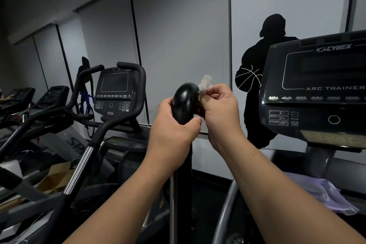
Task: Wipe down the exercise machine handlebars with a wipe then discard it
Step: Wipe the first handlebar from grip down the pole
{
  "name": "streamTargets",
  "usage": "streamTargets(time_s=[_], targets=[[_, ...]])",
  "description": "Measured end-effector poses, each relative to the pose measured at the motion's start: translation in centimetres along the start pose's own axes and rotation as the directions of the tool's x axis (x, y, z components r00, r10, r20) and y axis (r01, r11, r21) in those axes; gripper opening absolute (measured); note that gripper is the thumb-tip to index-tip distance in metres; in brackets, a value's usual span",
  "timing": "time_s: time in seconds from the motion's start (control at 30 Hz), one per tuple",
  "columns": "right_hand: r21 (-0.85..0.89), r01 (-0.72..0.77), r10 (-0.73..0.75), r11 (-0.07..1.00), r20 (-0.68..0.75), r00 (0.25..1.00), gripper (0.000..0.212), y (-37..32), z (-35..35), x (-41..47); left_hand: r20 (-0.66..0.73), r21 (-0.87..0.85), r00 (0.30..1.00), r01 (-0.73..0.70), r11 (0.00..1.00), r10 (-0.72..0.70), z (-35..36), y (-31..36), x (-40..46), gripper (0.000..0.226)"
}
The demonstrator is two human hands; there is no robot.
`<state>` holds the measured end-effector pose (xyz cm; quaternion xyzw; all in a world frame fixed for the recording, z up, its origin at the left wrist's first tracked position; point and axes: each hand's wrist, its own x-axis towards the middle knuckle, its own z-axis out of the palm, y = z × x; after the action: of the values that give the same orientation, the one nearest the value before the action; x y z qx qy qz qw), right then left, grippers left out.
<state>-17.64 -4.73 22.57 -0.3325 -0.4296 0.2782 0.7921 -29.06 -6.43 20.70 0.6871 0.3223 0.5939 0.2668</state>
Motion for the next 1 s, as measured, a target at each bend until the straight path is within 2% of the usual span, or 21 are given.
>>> streamTargets(time_s=[0.13,0.27,0.37,0.53,0.67,0.8,0.93,1.0], targets=[[0.022,-0.138,0.134,0.99,0.133,0.982,0.028,0.2,-0.1,-0.3,-0.015,-0.007,1.0,0.006,1.0,-0.006,0.1,-0.1,0.1,0.036],[0.118,-0.174,0.165,0.978,0.08,0.983,0.023,0.1,0.1,-0.3,-0.018,0.005,1.0,0.005,1.0,-0.005,0.1,0.0,0.1,0.035],[0.123,-0.228,0.204,0.966,0.181,0.962,0.028,0.4,0.2,-0.9,-0.019,-0.006,1.0,0.009,1.0,-0.009,0.1,0.0,0.0,0.037],[0.157,-0.221,0.209,0.963,0.086,0.974,0.024,0.5,0.2,-0.2,-0.017,0.001,1.0,0.011,1.0,-0.011,0.1,0.0,0.0,0.04],[0.135,-0.211,0.19,0.968,0.15,0.97,0.028,1.1,0.2,-0.6,-0.006,0.002,1.0,0.007,1.0,-0.007,0.0,-0.2,0.0,0.038],[0.168,-0.218,0.204,0.961,0.096,0.974,0.024,1.4,0.2,0.1,-0.006,0.006,1.0,-0.011,1.0,0.011,-0.1,-0.5,0.1,0.038],[0.18,-0.277,0.239,0.944,0.21,0.948,0.023,1.9,0.2,-0.2,0.011,0.001,0.999,-0.041,0.999,0.041,-0.2,-0.7,0.1,0.038],[0.241,-0.272,0.236,0.932,0.168,0.957,0.019,2.0,0.4,0.2,0.02,-0.003,0.999,-0.047,0.999,0.047,-0.2,-0.7,0.2,0.038]])
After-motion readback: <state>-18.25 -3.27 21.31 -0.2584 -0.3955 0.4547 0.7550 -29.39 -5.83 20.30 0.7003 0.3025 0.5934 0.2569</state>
